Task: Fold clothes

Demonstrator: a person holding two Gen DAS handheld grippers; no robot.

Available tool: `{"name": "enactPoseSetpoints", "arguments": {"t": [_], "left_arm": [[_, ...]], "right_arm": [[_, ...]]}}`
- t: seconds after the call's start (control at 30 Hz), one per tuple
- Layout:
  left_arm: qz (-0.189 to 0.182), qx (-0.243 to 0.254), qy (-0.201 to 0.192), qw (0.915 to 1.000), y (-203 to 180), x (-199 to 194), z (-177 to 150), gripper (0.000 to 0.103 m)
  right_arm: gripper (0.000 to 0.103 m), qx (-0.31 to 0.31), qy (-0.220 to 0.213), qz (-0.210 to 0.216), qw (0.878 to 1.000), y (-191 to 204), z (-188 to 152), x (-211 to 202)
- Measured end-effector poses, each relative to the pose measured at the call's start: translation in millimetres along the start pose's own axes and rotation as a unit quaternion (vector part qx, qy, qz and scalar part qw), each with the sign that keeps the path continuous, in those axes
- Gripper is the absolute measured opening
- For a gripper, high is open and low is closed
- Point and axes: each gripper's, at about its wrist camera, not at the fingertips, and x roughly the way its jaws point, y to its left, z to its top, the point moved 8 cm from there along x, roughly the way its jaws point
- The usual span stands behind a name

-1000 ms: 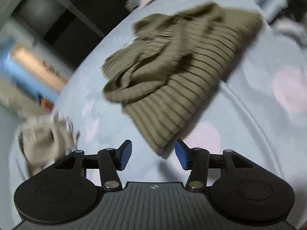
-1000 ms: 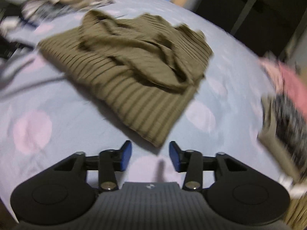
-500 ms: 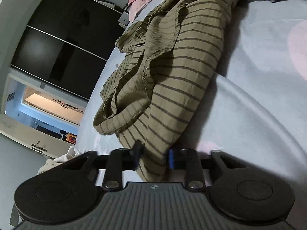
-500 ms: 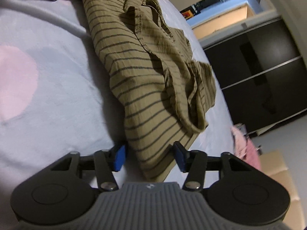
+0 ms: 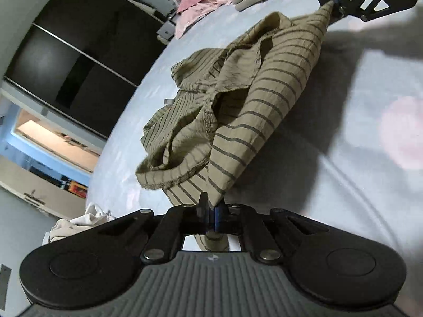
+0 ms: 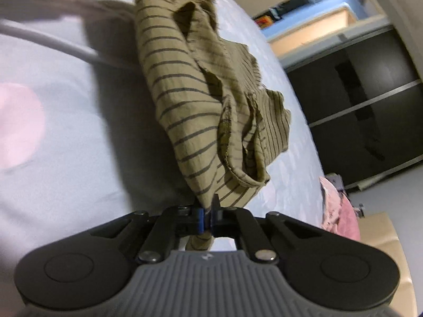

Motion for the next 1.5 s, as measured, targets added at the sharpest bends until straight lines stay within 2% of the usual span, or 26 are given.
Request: {"name": "enactPoseSetpoints", "arguments": {"t": [0.23, 0.4, 0.5, 0.63, 0.73, 0.8, 0.83, 0.87, 0.93, 1.07, 1.2, 1.37, 1.5], "left_arm": [[-0.079, 0.017, -0.004, 0.9967, -17, -62, -17, 0.002], [-0.125, 0.054, 0.001, 0.9907, -51, -93, -41, 0.002], [-0.142, 0.068, 0.012, 0.9874, -74, -93, -48, 0.002], [-0.159, 0.076, 0.038, 0.9837, -89, -79, -55, 0.003], [-0.179, 0.065, 0.059, 0.9799, -96, -85, -62, 0.010], [-0.183, 0.066, 0.051, 0.9796, -93, -94, -61, 0.013], [-0.184, 0.066, 0.045, 0.9797, -91, -100, -60, 0.014], [-0.184, 0.063, 0.036, 0.9803, -89, -106, -58, 0.017], [-0.180, 0.056, 0.012, 0.9820, -83, -119, -52, 0.020], [-0.167, 0.026, -0.028, 0.9852, -66, -130, -34, 0.025], [-0.125, 0.013, -0.011, 0.9920, -54, -112, -33, 0.025], [-0.083, 0.064, -0.002, 0.9945, -60, -90, -36, 0.025], [-0.057, 0.117, 0.001, 0.9915, -71, -74, -37, 0.025]], "right_arm": [[0.004, -0.028, -0.004, 0.099, 0.995, 5, -9, -64], [0.004, -0.046, -0.006, 0.151, 0.987, 38, -17, -102], [0.005, -0.077, 0.005, 0.167, 0.983, 67, -25, -110], [0.006, -0.104, 0.021, 0.171, 0.979, 86, -27, -95], [0.014, -0.116, 0.029, 0.181, 0.976, 95, -25, -89], [0.022, -0.117, 0.026, 0.185, 0.975, 93, -23, -97], [0.028, -0.111, 0.019, 0.189, 0.976, 90, -21, -102], [0.030, -0.101, 0.010, 0.191, 0.976, 87, -19, -109], [0.031, -0.083, -0.006, 0.192, 0.978, 81, -15, -122], [0.032, -0.056, -0.025, 0.165, 0.984, 68, -6, -131], [0.031, -0.035, -0.041, 0.136, 0.989, 55, 2, -138], [0.031, -0.071, -0.023, 0.081, 0.994, 67, -3, -117], [0.033, -0.106, -0.018, 0.073, 0.991, 83, 1, -106]]}}
